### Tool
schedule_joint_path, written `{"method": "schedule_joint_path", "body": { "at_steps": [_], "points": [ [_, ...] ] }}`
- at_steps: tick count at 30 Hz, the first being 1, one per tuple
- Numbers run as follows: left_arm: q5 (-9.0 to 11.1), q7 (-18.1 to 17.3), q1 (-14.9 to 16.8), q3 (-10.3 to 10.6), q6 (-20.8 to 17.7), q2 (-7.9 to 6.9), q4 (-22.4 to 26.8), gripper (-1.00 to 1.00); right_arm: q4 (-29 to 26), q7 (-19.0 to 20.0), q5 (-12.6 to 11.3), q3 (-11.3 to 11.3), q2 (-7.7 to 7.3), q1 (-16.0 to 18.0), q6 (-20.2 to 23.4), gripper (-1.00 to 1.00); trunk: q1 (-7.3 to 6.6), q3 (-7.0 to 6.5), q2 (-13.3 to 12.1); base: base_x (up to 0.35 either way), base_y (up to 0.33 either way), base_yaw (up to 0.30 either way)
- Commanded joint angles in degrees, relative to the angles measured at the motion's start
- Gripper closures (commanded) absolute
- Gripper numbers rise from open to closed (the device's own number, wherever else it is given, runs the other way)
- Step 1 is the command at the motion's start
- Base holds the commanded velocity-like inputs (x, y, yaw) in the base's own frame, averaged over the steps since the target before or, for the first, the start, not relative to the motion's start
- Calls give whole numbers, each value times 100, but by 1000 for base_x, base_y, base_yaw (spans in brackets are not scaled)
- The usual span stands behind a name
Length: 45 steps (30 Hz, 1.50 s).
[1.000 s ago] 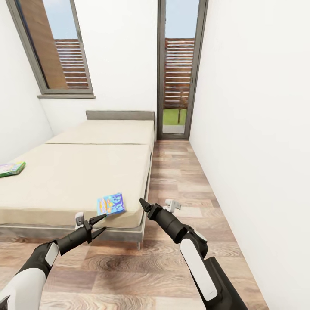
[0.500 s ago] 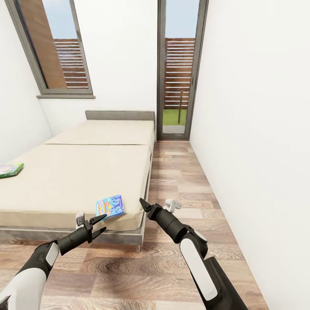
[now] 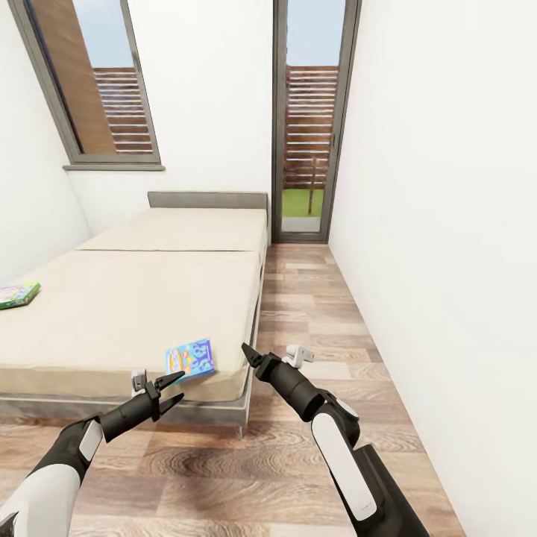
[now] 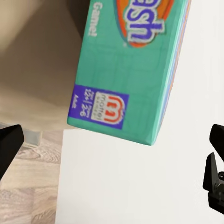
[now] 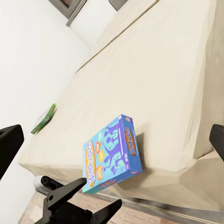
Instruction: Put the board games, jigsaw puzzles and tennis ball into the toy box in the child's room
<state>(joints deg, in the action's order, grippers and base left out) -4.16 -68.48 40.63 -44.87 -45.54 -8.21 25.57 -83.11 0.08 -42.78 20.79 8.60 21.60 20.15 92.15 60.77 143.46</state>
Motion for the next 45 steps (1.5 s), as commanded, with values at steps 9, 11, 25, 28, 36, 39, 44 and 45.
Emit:
{"method": "schedule_joint_path", "body": {
  "at_steps": [9,11,25,28,36,39,44,45],
  "points": [
    [-46,-30,7,-45,-53,3,-1,-100,8,1,-28,-5,9,2,24,-100,-1,5,2,13,0,0],
    [-48,-28,7,-46,-53,3,0,-100,11,1,-28,-5,9,2,24,-100,-1,5,2,2,0,0],
    [-45,-25,7,-56,-55,3,-5,-100,14,1,-28,-5,10,2,24,-100,-1,5,2,0,0,0],
    [-44,-25,7,-56,-58,3,-3,-100,14,1,-28,-5,10,2,24,-100,-1,5,2,0,0,0],
    [-48,-28,7,-56,-60,3,-3,-100,14,1,-28,-5,10,2,24,-100,2,27,4,0,0,0],
    [-49,-30,7,-56,-60,3,-3,-100,14,1,-28,-5,10,2,24,-100,10,94,8,0,0,0],
    [-47,-26,7,-56,-61,3,-1,-100,14,1,-28,-5,10,2,24,-100,15,138,10,0,0,0],
    [-46,-26,7,-56,-61,3,0,-100,14,1,-28,-5,10,2,24,-100,15,138,10,0,0,0]
  ]
}}
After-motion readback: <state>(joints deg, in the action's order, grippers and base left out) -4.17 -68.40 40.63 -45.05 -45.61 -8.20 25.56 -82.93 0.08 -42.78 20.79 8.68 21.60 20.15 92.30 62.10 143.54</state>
